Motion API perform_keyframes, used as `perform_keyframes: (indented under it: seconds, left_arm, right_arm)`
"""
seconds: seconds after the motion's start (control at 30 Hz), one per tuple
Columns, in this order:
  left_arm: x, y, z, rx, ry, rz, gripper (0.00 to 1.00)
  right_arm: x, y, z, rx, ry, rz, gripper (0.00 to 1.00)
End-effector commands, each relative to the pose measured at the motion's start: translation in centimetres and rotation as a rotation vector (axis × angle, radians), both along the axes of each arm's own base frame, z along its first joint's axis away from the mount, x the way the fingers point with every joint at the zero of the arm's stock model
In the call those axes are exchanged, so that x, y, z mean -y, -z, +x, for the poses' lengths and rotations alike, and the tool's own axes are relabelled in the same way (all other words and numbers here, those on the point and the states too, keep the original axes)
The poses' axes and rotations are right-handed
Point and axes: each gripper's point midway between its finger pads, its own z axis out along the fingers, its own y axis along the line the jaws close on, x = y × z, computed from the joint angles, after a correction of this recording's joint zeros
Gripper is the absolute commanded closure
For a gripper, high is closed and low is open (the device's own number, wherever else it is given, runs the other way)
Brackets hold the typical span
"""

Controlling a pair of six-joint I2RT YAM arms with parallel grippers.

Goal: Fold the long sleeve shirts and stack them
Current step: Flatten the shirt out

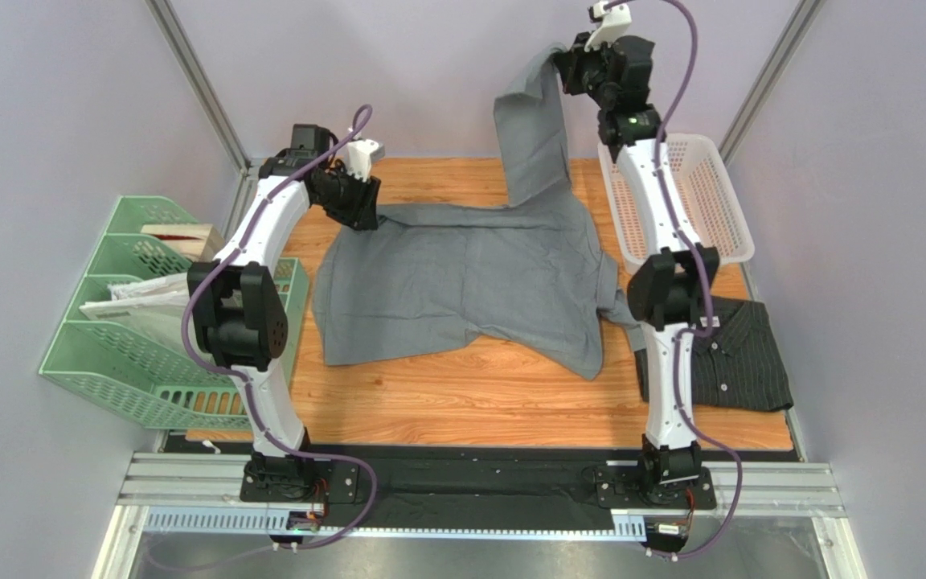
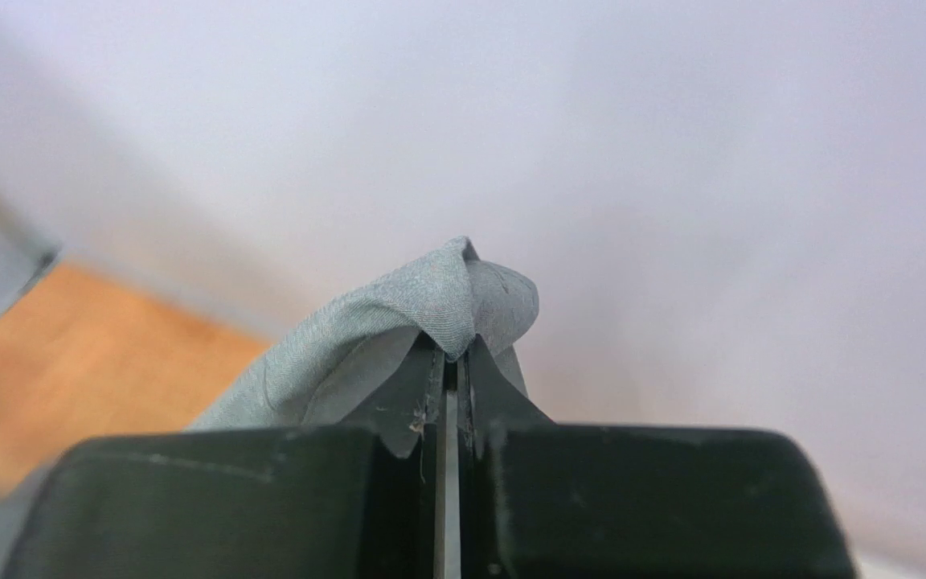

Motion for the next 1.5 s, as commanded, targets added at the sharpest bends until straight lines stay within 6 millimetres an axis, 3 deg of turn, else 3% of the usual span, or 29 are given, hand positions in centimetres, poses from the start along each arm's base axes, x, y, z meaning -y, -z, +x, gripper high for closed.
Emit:
perform_keyframes:
  seconds: [0.0, 0.03, 0.07, 0.1, 0.17, 0.2, 0.23, 0.27, 0.3, 0.37, 0.53, 0.6, 0.63, 0.73, 0.77, 0.87, 0.93, 1.0, 1.03, 1.07, 1.23, 1.27, 1.33, 1.4, 1.47]
  left_arm:
    - [-0.1, -3.5, 4.3, 0.221, -0.095, -0.018, 0.46]
    - [0.0, -3.2, 4.9, 0.232, -0.102, -0.012, 0.47]
    - [0.1, -3.9, 5.9, 0.261, -0.106, 0.002, 0.48]
    - [0.4, -1.5, 6.7, 0.237, -0.086, 0.06, 0.51]
    - [0.2, -1.3, 8.1, 0.238, -0.098, 0.126, 0.51]
    - [0.2, 0.9, 8.7, 0.194, -0.094, 0.153, 0.5]
    - [0.0, 1.5, 9.1, 0.175, -0.106, 0.176, 0.5]
    - [-0.8, 0.7, 10.0, 0.184, -0.143, 0.219, 0.5]
    - [-1.1, 2.5, 10.6, 0.156, -0.145, 0.24, 0.48]
    - [-1.5, 2.3, 11.6, 0.18, -0.152, 0.268, 0.47]
    - [-2.7, 3.4, 13.7, 0.22, -0.148, 0.345, 0.46]
    - [-3.7, 2.9, 14.9, 0.282, -0.196, 0.38, 0.48]
    - [-3.9, 2.7, 15.2, 0.298, -0.209, 0.376, 0.48]
    - [-5.5, 0.4, 16.9, 0.409, -0.338, 0.344, 0.48]
    - [-6.3, -1.3, 17.5, 0.465, -0.401, 0.326, 0.47]
    - [-5.5, -3.2, 18.1, 0.52, -0.383, 0.269, 0.41]
    - [-4.5, -3.8, 18.0, 0.522, -0.337, 0.241, 0.41]
    - [-3.8, -2.8, 17.4, 0.466, -0.285, 0.232, 0.41]
    - [-3.8, -3.5, 17.5, 0.465, -0.284, 0.228, 0.41]
    - [-3.9, -2.0, 16.8, 0.407, -0.282, 0.243, 0.41]
    - [-3.1, -0.3, 14.4, 0.294, -0.246, 0.203, 0.42]
    - [-2.7, -1.2, 13.8, 0.297, -0.235, 0.175, 0.43]
    - [-2.4, -0.9, 12.6, 0.27, -0.221, 0.166, 0.43]
    - [-2.3, -1.9, 11.6, 0.27, -0.213, 0.148, 0.43]
    - [-1.8, -1.7, 9.9, 0.218, -0.175, 0.113, 0.44]
  right_arm:
    - [2.6, -8.8, 3.3, 0.406, 0.243, 0.116, 1.0]
    - [3.4, -9.5, 3.0, 0.43, 0.316, 0.117, 1.0]
    - [2.5, -7.1, 3.7, 0.399, 0.322, 0.074, 1.0]
    - [2.7, -6.7, 3.6, 0.405, 0.345, 0.02, 1.0]
    - [3.8, -5.7, 2.9, 0.388, 0.402, -0.004, 1.0]
    - [4.4, -5.5, 2.6, 0.384, 0.414, -0.019, 1.0]
    - [5.0, -5.5, 2.3, 0.385, 0.437, -0.022, 1.0]
    - [5.5, -5.6, 2.1, 0.379, 0.448, -0.03, 1.0]
    - [5.8, -5.6, 2.0, 0.376, 0.452, -0.033, 1.0]
    - [6.2, -5.6, 2.0, 0.372, 0.455, -0.035, 1.0]
    - [6.0, -6.6, 1.8, 0.409, 0.438, -0.05, 1.0]
    - [6.0, -7.3, 1.9, 0.445, 0.448, -0.062, 1.0]
    - [6.2, -8.8, 1.6, 0.478, 0.458, -0.051, 1.0]
    - [6.4, -10.9, 1.0, 0.548, 0.473, -0.034, 1.0]
    - [6.3, -11.9, 0.7, 0.588, 0.472, -0.032, 1.0]
    - [5.2, -11.4, 1.2, 0.602, 0.452, -0.06, 1.0]
    - [4.7, -9.1, 2.5, 0.576, 0.444, -0.108, 1.0]
    - [4.4, -7.2, 3.5, 0.554, 0.444, -0.165, 1.0]
    - [4.3, -6.3, 3.9, 0.544, 0.449, -0.187, 1.0]
    - [4.0, -4.4, 4.7, 0.523, 0.451, -0.214, 1.0]
    - [2.9, 0.5, 6.2, 0.469, 0.436, -0.304, 1.0]
    - [2.7, 1.1, 6.4, 0.464, 0.43, -0.312, 1.0]
    - [1.1, 3.3, 6.8, 0.441, 0.392, -0.327, 1.0]
    - [-0.3, 5.9, 7.4, 0.41, 0.355, -0.333, 1.0]
    - [-3.3, 7.4, 7.5, 0.398, 0.274, -0.337, 1.0]
